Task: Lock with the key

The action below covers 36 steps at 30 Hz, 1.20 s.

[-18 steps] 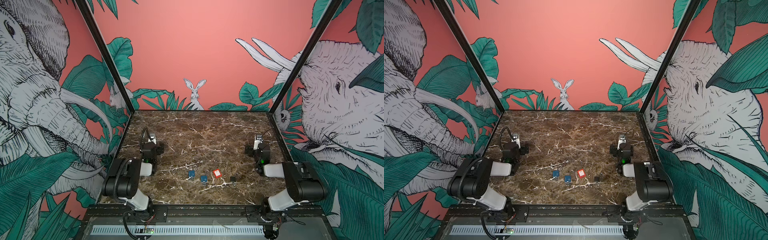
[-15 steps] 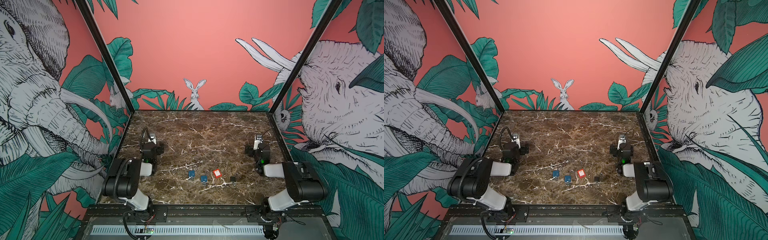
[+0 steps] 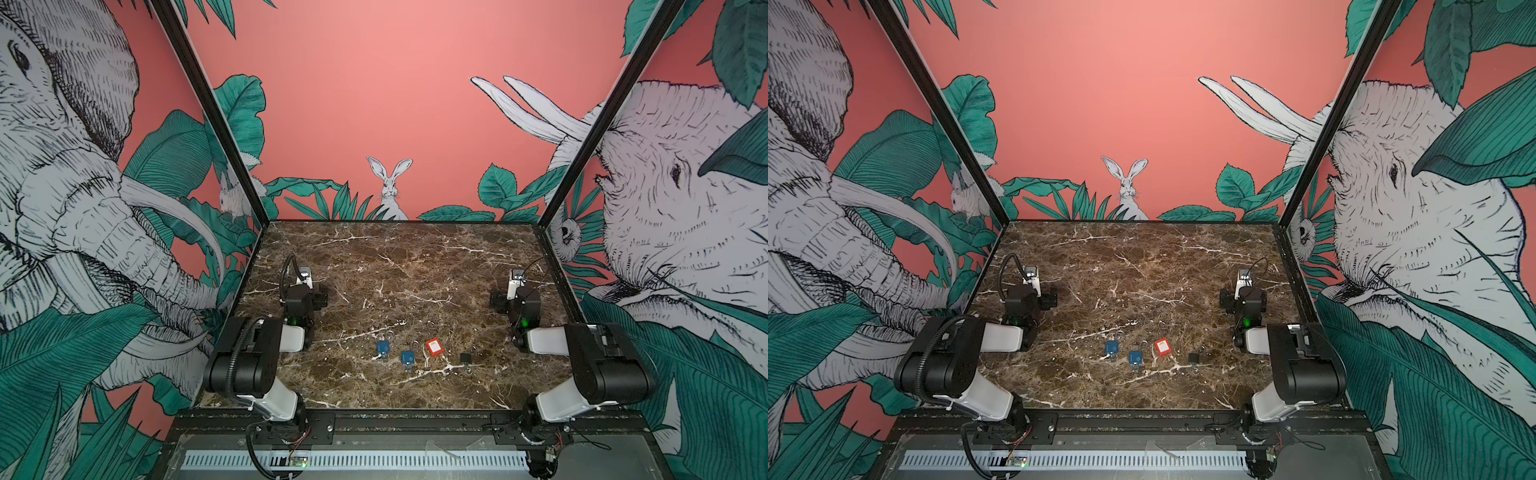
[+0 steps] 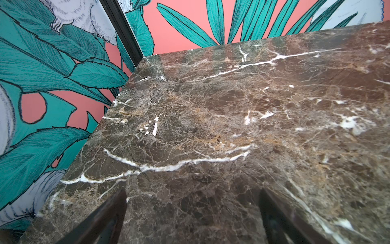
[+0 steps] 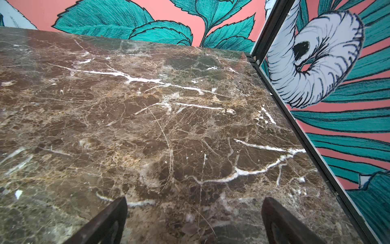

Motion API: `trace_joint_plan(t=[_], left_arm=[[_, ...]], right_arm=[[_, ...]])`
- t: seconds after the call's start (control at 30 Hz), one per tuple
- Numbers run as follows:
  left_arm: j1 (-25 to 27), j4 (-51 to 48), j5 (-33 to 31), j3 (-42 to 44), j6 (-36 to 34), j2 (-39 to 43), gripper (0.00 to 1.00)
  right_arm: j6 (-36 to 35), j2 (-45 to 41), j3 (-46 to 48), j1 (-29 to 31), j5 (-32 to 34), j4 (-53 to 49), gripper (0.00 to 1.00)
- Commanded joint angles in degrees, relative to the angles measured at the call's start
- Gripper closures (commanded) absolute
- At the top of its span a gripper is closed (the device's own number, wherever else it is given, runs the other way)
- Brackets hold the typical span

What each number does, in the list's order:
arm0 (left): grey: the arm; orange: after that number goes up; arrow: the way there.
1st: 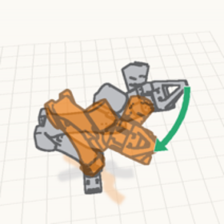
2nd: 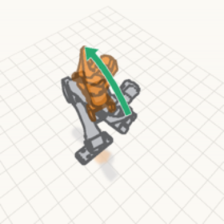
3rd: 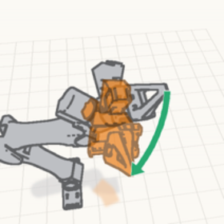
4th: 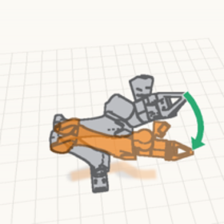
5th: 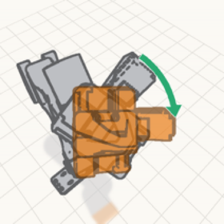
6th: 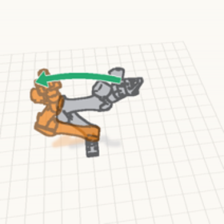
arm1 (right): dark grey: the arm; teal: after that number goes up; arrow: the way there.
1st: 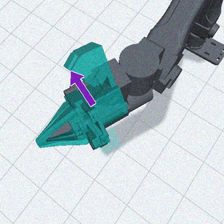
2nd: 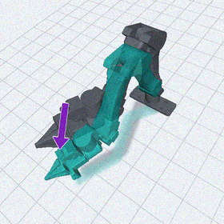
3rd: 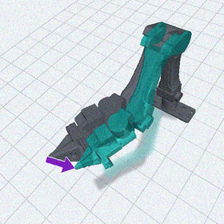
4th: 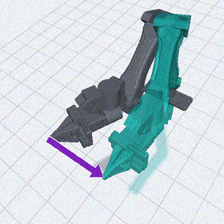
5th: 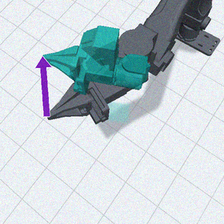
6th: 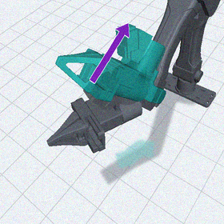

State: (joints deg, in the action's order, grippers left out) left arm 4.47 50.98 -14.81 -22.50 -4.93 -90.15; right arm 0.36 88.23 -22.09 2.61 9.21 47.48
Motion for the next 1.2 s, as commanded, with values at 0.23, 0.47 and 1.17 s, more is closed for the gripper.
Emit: trace_joint_plan(t=[0.23,0.47,1.17], left_arm=[[0.2,0.9,0.4,0.0,0.4,1.3,0.02],[0.2,0.9,0.4,0.0,0.4,1.3,0.02],[0.3,2.1,0.9,-0.1,-1.0,1.6,0.02]], right_arm=[[-0.5,-0.7,-1.0,-0.2,-0.2,0.9,0.02],[-0.6,-0.7,-1.0,-0.2,-0.4,1.0,0.02],[-1.4,-0.8,-1.8,-0.2,-2.4,0.5,0.02]])
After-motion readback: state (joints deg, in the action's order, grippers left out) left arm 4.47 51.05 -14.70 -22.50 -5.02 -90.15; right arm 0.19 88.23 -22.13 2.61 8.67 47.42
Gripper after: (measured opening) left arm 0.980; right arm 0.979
